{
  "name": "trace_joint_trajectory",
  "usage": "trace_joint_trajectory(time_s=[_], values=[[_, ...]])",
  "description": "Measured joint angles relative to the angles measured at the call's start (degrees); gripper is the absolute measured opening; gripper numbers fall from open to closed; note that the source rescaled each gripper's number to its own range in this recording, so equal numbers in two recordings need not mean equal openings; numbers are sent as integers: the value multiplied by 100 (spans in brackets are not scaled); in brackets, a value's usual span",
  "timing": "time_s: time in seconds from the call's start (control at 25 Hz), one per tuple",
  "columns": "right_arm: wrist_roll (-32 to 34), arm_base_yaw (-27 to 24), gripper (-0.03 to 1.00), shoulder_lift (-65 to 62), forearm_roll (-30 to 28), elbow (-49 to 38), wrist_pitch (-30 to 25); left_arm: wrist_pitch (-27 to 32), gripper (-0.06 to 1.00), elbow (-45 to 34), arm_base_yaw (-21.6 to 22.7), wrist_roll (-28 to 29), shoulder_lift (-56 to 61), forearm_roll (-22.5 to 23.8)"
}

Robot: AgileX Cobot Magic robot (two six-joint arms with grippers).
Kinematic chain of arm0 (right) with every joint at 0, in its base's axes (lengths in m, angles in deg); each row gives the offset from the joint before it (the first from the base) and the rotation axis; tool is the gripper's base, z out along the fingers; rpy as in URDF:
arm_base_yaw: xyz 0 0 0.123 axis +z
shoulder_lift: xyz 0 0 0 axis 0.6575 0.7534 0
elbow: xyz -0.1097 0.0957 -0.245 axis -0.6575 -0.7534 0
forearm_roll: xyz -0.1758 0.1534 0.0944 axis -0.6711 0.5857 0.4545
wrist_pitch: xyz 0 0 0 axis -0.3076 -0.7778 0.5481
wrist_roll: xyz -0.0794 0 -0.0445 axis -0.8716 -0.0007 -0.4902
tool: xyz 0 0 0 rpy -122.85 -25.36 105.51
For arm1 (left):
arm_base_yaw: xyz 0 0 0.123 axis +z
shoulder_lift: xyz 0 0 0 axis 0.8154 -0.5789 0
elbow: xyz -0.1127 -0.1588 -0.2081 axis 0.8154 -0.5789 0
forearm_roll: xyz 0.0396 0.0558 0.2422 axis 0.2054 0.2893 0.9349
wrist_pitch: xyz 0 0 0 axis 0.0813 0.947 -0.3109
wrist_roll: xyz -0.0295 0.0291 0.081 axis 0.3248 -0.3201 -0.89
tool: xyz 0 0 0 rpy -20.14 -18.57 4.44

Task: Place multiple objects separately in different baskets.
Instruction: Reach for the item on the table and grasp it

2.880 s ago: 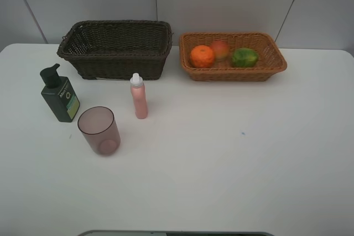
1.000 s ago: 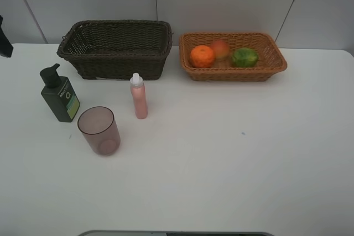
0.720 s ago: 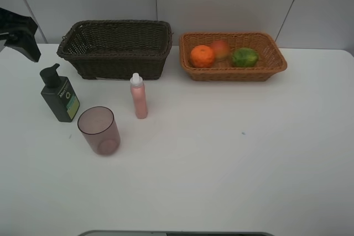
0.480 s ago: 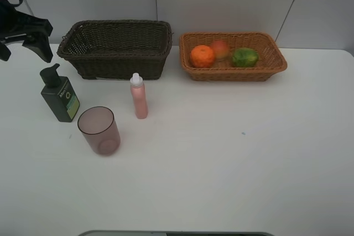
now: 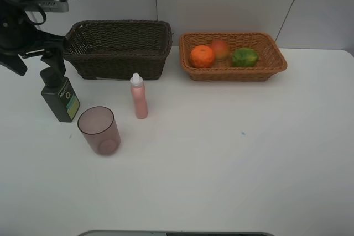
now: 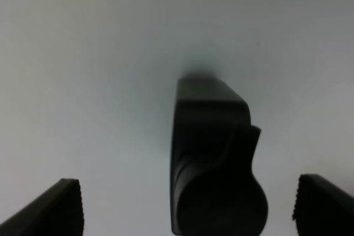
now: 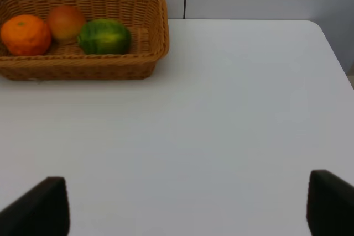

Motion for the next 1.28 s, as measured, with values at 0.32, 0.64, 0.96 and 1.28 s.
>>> trace_joint_trajectory(time_s=[0.32,0.64,0.96,1.28], values=[[0,0,74,0,0,0,0,-298,98,0,0,13,-504,0],[0,0,74,0,0,0,0,-539,98,-6,0,-58,-717,-173],[0,0,74,0,0,0,0,-806,98,-263,0,-225,-741,-320],[0,0,74,0,0,0,0,-809,66,-279,0,-269,-794,-325]])
